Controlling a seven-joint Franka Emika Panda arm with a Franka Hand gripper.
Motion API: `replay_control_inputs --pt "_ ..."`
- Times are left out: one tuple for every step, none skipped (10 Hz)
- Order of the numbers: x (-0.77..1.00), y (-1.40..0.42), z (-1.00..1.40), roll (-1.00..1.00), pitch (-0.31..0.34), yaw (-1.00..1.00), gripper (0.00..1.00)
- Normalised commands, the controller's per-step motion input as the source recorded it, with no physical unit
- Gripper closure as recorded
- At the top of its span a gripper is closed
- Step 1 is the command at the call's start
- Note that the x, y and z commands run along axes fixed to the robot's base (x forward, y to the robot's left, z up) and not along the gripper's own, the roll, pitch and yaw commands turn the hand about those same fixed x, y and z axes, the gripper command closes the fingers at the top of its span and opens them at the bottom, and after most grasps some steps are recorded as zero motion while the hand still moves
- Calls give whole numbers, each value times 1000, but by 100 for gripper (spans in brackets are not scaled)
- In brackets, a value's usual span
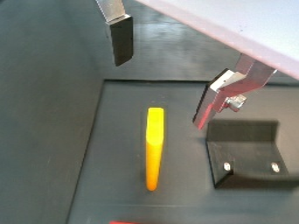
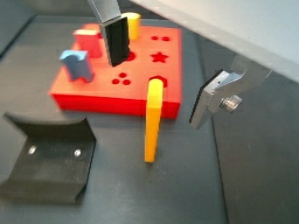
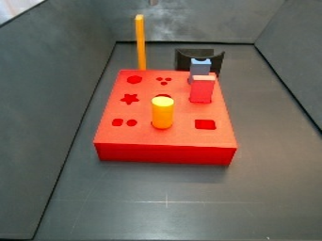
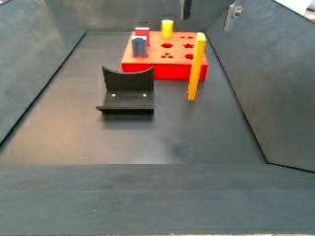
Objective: Pick up the square-circle object. Move up. Rotate the square-circle object. Place the square-circle object on the fixture. Regrasp the square-circle object. Move to above the board. Insert the square-circle object.
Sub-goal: Rotate the square-circle object.
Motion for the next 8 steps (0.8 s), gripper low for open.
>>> replay_control_inputs --pt "28 12 -28 -15 16 -1000 0" --pt "28 12 -27 -17 19 -1000 0" --pt "28 12 -27 -19 20 -1000 0" --pt "28 12 -27 -21 22 -1000 0" --pt "28 12 -26 -23 25 -1000 0" --pt "28 12 -26 -27 30 -1000 0" --pt "28 12 -26 -32 34 -1000 0" --pt "28 12 -25 -38 41 -1000 0"
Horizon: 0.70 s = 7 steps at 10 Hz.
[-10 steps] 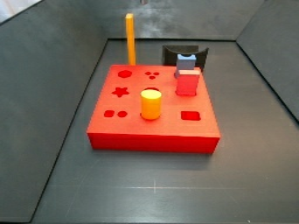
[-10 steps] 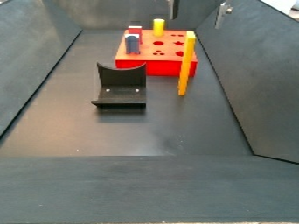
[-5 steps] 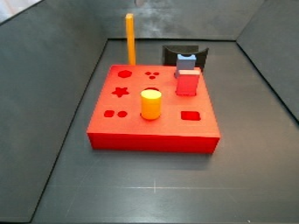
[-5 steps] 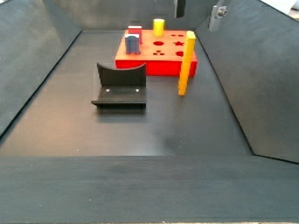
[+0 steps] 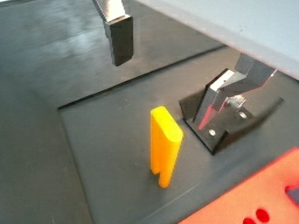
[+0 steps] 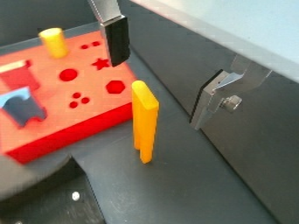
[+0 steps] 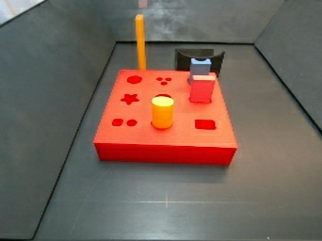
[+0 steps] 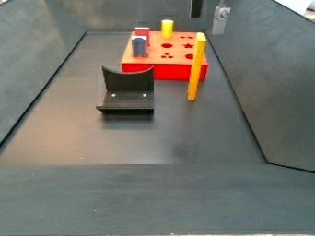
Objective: Pick up the square-circle object. Move up. Rotate the square-circle object. Place the square-circle object on the fixture. Regrasp the square-circle object. Move to above the board. Insert the square-circle object.
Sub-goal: Rotate the square-circle object.
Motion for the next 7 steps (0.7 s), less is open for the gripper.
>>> replay_control_inputs --pt "28 12 -25 -47 50 -1000 0" --pt "29 13 -23 -48 50 -692 0" --pt "30 12 -20 -48 49 -391 0" --pt "31 12 -19 -48 48 -251 0" --pt "0 0 -1000 -48 48 -165 0" --pt "0 0 -1000 -48 47 -127 0" --pt "36 2 -1000 -53 -1 -71 0"
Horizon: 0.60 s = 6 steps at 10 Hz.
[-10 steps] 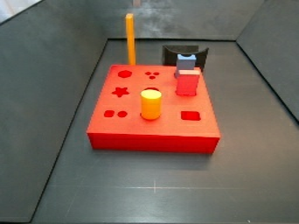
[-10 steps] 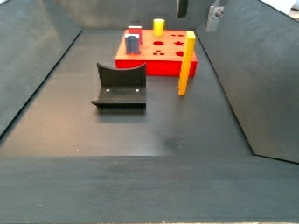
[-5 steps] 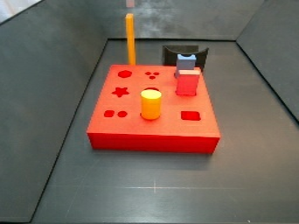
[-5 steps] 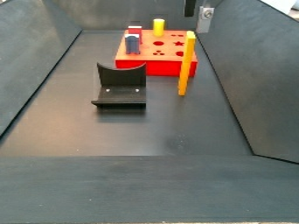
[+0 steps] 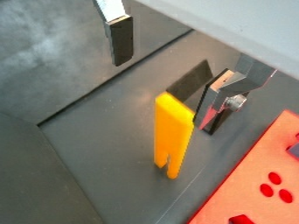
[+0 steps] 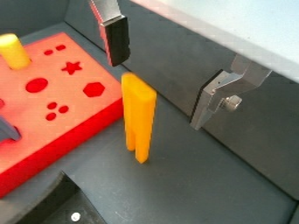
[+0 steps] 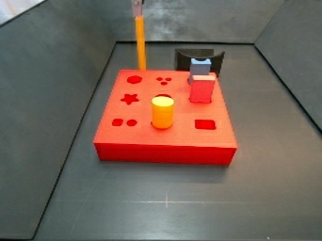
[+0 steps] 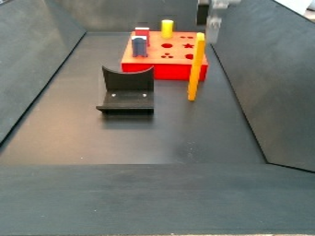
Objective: Pick up the square-circle object. Move up. Rotate the square-circle object. Place the square-circle object on the fixture. Regrasp the square-circle object. Move to above the board. Insert the square-circle object.
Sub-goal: Rotate the square-circle object.
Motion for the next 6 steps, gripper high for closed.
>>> replay_control_inputs --pt "33 4 -930 -65 -32 -46 0" --pt "24 5 -776 -76 -45 -39 0" --pt "18 5 -671 -84 -52 -35 0" --pt "14 6 -415 -101 -62 -25 0" --pt "14 7 -316 -108 -60 -21 0" --pt "0 0 0 -120 -54 -17 100"
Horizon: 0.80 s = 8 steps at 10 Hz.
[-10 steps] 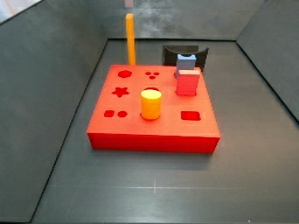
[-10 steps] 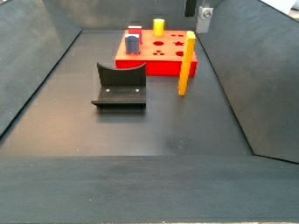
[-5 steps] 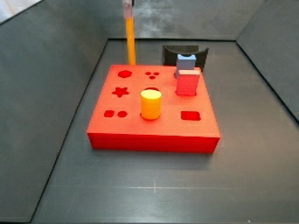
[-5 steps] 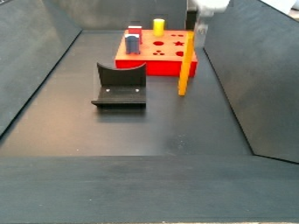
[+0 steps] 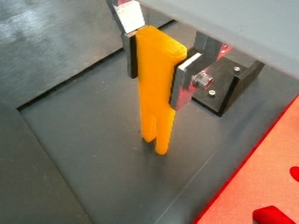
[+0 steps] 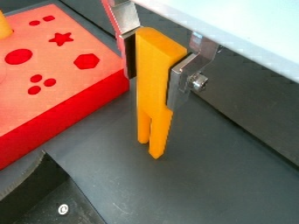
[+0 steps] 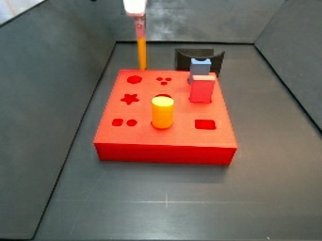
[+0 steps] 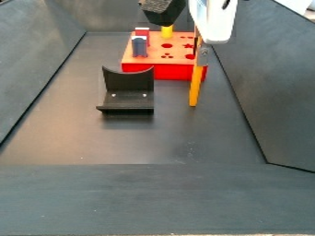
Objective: Pick up the square-circle object. Move up. Rotate the square-circle object. Place the square-circle object on the fixture. Regrasp the square-circle object. Move to above the board. Insert the square-circle object.
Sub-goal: Move to above the board.
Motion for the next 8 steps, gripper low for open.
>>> replay_control_inputs --pt "-227 400 1000 148 -425 -25 100" --pt "-233 394 1000 144 -405 -38 100" --pt "-233 363 1000 130 -352 -50 100" --pt "-224 347 1000 132 -274 -49 100" --pt "-216 339 1000 109 -147 -42 100" --pt "-210 327 1000 81 -60 -34 100" --pt "-200 312 1000 58 -2 -33 100" --pt "-194 297 1000 38 24 -34 100"
